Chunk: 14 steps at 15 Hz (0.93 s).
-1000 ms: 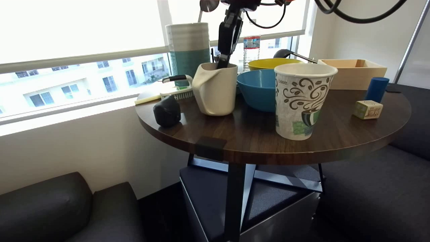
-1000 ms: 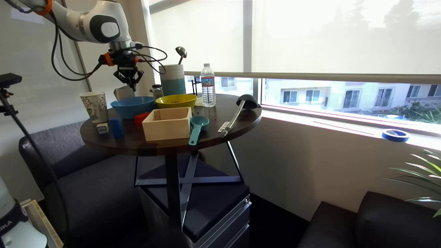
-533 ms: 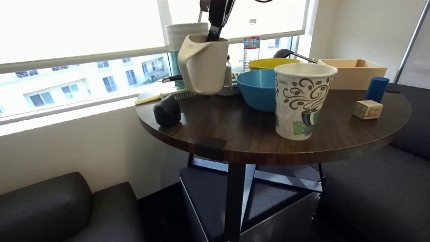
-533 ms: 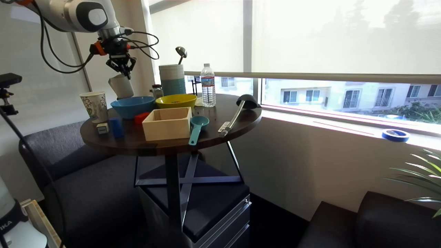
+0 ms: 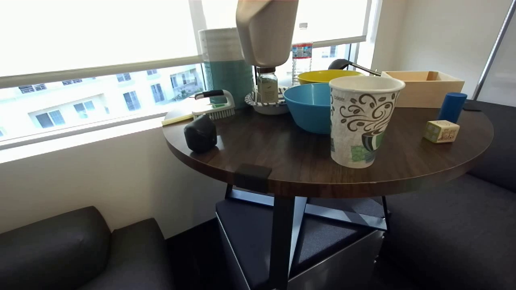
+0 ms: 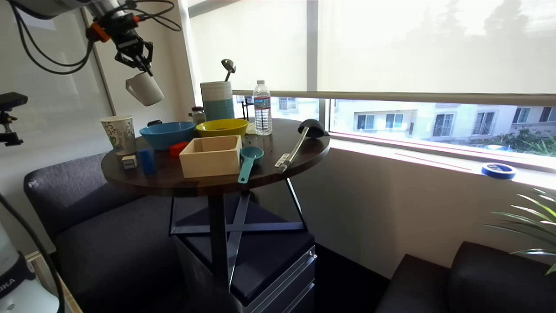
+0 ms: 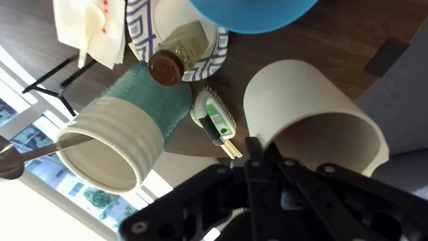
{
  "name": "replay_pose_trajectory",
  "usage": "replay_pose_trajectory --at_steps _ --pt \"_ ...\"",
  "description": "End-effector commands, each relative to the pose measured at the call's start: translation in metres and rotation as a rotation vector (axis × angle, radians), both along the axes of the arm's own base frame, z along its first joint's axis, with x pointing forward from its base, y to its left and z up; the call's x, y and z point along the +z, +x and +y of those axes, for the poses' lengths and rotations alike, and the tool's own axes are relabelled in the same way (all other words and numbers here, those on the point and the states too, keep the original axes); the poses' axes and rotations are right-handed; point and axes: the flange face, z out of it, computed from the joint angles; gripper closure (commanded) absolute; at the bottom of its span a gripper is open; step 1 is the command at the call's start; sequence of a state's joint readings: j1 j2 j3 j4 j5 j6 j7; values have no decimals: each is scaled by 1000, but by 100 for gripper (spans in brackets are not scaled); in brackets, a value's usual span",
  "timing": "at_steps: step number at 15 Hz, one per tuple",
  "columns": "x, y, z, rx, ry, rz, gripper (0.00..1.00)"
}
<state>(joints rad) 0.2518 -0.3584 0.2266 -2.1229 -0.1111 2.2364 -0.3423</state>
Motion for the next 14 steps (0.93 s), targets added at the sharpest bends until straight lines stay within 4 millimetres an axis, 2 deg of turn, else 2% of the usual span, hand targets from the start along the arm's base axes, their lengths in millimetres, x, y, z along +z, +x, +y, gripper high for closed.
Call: replay_pose_trajectory --at_steps 1,2,4,6,7,14 --pt "23 -37 -2 -76 -152 14 99" --pt "10 -20 0 -31 -83 21 95" --pt "17 -35 0 -51 -125 30 95" --pt "19 -38 0 -55 -130 28 95" --pt "20 -38 2 -41 -150 29 99" --pt "18 -59 30 61 -397 121 99"
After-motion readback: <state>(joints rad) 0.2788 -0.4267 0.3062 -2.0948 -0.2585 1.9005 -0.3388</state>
